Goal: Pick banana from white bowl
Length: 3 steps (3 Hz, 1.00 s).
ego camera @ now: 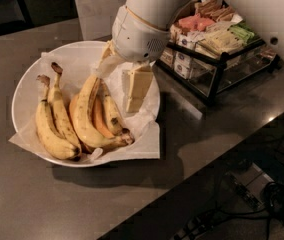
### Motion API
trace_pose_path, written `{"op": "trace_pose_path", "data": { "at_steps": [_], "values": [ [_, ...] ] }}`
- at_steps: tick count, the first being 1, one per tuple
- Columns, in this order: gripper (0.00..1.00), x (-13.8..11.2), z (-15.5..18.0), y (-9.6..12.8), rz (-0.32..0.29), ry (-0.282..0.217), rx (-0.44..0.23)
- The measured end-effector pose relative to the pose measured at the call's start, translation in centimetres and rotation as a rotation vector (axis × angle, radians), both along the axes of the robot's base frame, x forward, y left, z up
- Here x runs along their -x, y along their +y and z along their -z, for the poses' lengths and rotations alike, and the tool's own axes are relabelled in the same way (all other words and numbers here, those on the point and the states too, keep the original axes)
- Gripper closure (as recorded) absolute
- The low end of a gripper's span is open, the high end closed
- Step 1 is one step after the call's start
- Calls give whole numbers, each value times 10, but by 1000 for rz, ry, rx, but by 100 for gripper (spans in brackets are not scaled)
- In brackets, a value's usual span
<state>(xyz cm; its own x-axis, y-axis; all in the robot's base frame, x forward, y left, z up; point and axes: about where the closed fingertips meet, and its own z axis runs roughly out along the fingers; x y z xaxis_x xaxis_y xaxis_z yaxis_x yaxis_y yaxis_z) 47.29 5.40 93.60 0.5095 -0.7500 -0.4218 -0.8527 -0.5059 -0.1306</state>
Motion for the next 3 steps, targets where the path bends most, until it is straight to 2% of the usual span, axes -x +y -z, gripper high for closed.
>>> {"op": "trace_pose_path", "data": {
  "at_steps": [1,2,3],
  "values": [
    [36,1,-1,4,3,5,-5],
    [39,4,3,5,35,31,-15],
    [35,8,13,4,68,83,-22]
  ]
}}
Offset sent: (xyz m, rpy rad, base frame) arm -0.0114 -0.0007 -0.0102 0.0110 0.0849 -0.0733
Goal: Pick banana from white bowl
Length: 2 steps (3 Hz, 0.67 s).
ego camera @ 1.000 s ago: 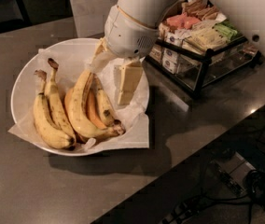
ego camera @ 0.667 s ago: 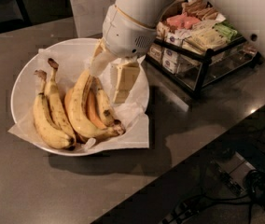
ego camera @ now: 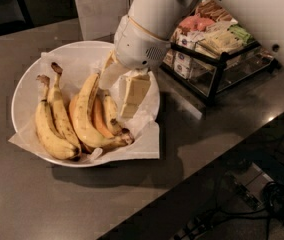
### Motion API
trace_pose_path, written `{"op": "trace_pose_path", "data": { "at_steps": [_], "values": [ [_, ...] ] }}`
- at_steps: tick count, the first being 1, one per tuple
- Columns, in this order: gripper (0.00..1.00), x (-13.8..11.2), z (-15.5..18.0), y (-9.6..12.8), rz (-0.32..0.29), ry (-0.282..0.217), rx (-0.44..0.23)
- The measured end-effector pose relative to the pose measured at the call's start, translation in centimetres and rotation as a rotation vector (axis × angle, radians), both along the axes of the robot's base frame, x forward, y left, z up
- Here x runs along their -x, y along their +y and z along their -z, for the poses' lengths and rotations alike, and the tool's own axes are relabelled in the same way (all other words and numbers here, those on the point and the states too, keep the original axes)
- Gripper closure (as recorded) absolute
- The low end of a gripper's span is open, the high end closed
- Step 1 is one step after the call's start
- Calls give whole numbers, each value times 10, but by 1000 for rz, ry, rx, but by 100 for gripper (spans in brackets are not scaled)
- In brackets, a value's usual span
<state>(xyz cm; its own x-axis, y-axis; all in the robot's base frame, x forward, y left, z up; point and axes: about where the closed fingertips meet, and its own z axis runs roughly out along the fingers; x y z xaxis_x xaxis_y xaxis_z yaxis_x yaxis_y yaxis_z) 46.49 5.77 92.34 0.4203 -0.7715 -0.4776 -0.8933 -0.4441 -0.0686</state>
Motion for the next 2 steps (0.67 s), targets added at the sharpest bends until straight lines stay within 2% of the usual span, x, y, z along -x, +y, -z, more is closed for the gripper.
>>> {"op": "trace_pose_path", "data": {
  "at_steps": [1,2],
  "values": [
    [33,4,4,-2,20,57,25],
    [32,5,5,-2,27,94,44]
  ]
}}
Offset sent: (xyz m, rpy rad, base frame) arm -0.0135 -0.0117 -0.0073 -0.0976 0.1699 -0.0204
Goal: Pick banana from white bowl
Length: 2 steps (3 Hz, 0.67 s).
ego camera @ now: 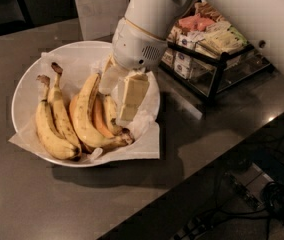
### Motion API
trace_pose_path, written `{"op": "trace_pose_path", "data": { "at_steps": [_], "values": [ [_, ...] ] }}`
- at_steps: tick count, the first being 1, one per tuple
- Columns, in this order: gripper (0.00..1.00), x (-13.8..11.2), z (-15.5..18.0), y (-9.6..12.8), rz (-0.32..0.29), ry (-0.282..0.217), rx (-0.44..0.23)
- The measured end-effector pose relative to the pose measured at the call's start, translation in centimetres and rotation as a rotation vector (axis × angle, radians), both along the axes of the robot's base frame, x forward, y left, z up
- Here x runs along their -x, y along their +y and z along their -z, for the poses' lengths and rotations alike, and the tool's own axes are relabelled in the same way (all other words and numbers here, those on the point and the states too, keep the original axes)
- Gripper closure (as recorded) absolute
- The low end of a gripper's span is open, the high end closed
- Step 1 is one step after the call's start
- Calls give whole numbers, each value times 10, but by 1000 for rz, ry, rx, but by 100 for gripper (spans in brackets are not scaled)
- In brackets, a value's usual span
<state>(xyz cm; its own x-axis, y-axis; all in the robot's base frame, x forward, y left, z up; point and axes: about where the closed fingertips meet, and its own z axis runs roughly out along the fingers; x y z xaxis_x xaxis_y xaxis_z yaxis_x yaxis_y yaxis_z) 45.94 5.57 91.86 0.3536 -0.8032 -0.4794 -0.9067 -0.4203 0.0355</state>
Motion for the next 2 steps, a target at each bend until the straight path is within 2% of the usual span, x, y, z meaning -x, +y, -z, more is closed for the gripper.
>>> {"op": "trace_pose_path", "data": {
  "at_steps": [2],
  "values": [
    [31,3,5,3,27,56,-11]
  ]
}}
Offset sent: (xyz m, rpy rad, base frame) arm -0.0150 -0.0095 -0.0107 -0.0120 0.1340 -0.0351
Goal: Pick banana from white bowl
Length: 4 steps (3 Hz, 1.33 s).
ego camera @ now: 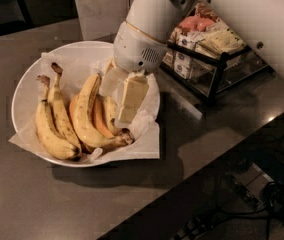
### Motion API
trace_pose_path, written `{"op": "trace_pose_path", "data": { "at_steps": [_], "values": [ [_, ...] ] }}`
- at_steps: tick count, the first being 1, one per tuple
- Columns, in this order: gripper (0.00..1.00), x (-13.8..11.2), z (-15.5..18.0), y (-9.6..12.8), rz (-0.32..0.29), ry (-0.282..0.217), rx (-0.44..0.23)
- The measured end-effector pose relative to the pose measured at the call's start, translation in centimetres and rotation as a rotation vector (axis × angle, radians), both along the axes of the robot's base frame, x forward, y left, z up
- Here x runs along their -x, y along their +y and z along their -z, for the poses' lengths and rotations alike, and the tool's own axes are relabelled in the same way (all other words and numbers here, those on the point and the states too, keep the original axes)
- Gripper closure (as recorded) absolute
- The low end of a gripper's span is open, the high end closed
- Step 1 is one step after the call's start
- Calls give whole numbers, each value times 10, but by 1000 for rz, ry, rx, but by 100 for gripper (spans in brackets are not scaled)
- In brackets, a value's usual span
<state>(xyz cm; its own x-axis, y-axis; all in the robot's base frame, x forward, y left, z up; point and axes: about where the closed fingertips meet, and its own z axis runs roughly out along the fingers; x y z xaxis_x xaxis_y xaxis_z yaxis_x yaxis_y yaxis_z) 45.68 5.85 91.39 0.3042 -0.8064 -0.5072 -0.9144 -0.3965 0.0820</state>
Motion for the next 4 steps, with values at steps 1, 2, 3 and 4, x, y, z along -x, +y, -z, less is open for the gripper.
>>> {"op": "trace_pose_path", "data": {
  "at_steps": [1,2,3,4],
  "values": [
    [30,8,6,-4,43,43,-5],
    [31,17,18,-8,101,59,-4],
    [33,17,33,-19,197,23,-1],
    [36,14,38,-35,303,-30,-13]
  ]
}}
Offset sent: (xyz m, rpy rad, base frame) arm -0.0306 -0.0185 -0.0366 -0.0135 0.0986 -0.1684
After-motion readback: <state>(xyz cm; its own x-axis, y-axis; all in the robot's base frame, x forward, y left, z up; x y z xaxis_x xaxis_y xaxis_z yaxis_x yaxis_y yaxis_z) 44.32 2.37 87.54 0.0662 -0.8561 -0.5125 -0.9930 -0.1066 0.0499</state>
